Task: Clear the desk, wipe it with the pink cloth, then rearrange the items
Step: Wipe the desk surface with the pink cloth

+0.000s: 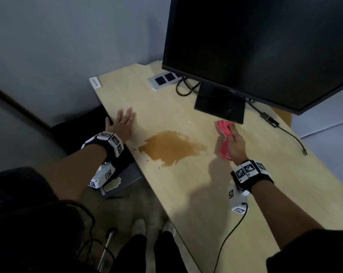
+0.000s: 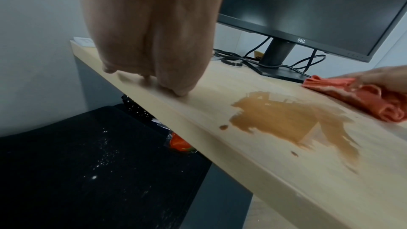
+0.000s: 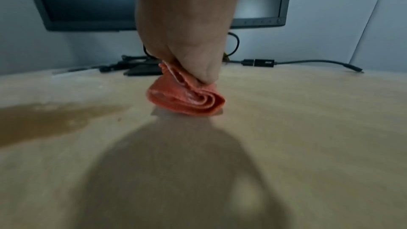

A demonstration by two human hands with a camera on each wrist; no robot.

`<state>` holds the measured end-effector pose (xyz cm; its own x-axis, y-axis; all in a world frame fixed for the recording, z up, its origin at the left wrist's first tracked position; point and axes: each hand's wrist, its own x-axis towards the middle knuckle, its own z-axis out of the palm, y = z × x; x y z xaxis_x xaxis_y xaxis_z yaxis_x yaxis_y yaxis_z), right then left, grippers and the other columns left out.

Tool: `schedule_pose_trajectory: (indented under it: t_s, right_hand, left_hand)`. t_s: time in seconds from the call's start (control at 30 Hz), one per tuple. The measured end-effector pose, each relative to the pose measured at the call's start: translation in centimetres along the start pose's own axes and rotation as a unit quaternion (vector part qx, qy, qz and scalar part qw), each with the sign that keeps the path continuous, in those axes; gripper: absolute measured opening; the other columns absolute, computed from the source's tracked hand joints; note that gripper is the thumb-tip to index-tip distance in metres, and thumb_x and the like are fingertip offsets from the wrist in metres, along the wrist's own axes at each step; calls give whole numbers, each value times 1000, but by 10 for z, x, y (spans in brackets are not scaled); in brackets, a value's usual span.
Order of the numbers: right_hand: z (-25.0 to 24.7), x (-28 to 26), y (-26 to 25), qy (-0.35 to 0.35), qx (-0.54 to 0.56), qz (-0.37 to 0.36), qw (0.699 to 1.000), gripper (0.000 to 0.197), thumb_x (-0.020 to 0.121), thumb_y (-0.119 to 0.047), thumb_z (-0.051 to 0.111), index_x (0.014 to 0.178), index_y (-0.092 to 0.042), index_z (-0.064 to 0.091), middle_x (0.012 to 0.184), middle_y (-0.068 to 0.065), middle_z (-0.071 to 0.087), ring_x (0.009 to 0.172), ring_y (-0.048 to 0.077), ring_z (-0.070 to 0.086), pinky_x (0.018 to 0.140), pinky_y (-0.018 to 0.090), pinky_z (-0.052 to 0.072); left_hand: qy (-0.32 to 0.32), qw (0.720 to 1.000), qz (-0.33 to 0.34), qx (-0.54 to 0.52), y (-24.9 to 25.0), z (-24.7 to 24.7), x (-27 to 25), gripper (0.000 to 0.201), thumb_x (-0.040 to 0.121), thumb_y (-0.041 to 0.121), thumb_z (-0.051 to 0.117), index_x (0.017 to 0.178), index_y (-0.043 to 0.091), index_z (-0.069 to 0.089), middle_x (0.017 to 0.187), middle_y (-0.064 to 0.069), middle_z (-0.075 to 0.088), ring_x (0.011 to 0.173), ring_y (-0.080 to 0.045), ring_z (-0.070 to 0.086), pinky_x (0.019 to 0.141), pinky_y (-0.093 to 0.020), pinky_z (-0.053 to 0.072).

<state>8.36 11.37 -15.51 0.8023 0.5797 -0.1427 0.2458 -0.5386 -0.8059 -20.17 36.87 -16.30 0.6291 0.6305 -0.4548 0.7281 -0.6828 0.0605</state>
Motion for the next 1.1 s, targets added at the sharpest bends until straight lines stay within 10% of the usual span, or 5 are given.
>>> schedule_pose_trajectory:
  t_s: [0.2, 1.1]
  right_hand:
    - [36, -7, -2, -11, -173, -23, 985, 53, 95, -18, 27, 147, -10, 21, 157, 10, 11, 146, 24, 4, 117, 42, 3]
    - [169, -67, -84, -246, -124, -267, 924, 52, 91, -3, 37, 139, -21, 41, 150, -3, 35, 144, 19, 15, 116, 37, 3]
  left_hand:
    - [-2, 1000, 8, -4, 0, -1, -1, 56, 102, 23, 22, 151, 22, -5, 159, 5, -14, 147, -25, -7, 111, -64, 9]
    - [25, 1000, 16, -5, -3, 8, 5, 54, 102, 25, 23, 151, 22, -2, 159, 5, -12, 147, -25, -7, 111, -65, 11]
